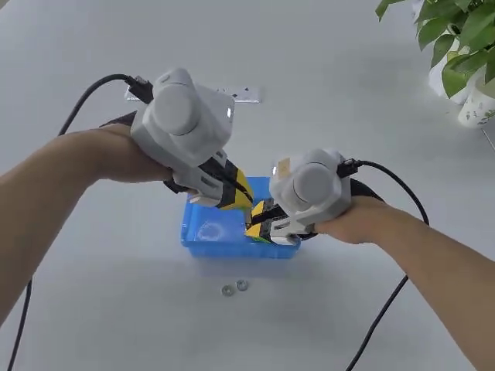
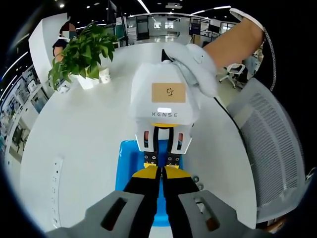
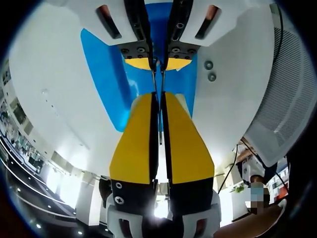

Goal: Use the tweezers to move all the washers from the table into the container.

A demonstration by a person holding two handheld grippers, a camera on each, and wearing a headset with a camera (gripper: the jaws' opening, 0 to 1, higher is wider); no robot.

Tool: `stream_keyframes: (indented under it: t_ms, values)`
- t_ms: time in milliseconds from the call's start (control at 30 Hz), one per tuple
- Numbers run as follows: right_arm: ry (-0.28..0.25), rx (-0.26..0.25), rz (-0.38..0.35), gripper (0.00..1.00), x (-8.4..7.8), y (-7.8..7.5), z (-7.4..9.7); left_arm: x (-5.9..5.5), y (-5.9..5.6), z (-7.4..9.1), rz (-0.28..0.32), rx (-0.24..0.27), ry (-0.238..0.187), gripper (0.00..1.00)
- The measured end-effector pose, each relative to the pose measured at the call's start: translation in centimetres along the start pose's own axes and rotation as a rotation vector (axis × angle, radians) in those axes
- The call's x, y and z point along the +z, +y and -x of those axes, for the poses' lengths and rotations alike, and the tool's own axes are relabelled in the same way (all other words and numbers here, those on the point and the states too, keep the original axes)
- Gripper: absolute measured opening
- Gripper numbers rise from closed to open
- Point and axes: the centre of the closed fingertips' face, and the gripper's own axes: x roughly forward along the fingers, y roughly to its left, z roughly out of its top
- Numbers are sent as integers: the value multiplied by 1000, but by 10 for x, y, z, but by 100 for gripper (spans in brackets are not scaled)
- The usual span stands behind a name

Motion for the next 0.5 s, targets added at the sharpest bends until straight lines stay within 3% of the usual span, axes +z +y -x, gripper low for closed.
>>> stream_keyframes:
  t_ms: [500]
  values:
    - [6,5,1,11,-2,0,-1,-1,0,-2,0,-4,4,6]
